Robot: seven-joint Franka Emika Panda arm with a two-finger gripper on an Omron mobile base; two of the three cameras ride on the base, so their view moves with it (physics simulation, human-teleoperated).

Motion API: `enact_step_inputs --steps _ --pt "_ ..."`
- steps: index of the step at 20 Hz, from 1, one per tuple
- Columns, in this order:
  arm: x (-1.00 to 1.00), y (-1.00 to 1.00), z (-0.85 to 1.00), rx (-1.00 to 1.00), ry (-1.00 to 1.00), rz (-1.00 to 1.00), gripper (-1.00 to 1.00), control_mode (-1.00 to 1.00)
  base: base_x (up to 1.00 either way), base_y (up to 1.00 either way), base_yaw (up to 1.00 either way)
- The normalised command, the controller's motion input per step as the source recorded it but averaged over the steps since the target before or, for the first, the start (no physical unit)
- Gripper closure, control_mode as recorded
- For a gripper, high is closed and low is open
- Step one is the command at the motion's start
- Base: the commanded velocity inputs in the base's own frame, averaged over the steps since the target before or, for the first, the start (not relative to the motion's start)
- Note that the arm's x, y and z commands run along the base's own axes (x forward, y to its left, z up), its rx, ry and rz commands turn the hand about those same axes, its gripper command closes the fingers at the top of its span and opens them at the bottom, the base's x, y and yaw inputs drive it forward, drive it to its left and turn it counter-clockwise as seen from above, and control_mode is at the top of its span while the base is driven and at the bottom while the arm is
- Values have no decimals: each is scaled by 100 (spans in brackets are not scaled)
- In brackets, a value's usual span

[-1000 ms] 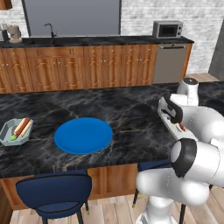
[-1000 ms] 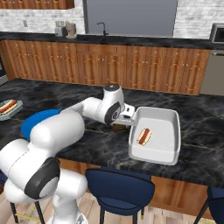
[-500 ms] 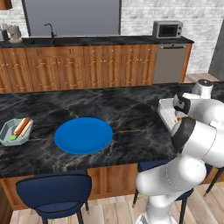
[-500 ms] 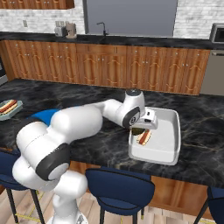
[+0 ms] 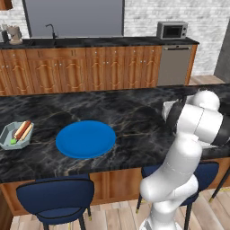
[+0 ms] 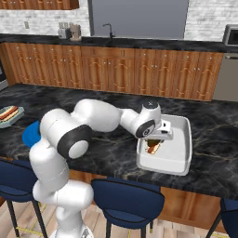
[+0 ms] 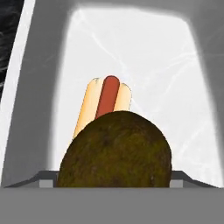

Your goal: Place one cooked food and one vegetable from the large plate to each tupperware container.

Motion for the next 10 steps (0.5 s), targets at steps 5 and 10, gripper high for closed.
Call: enact_step_inputs --steps 5,10 --pt "13 -54 -25 0 3 6 100 -100 0 0 0" --pt "2 -32 -2 0 8 5 100 -100 0 0 0"
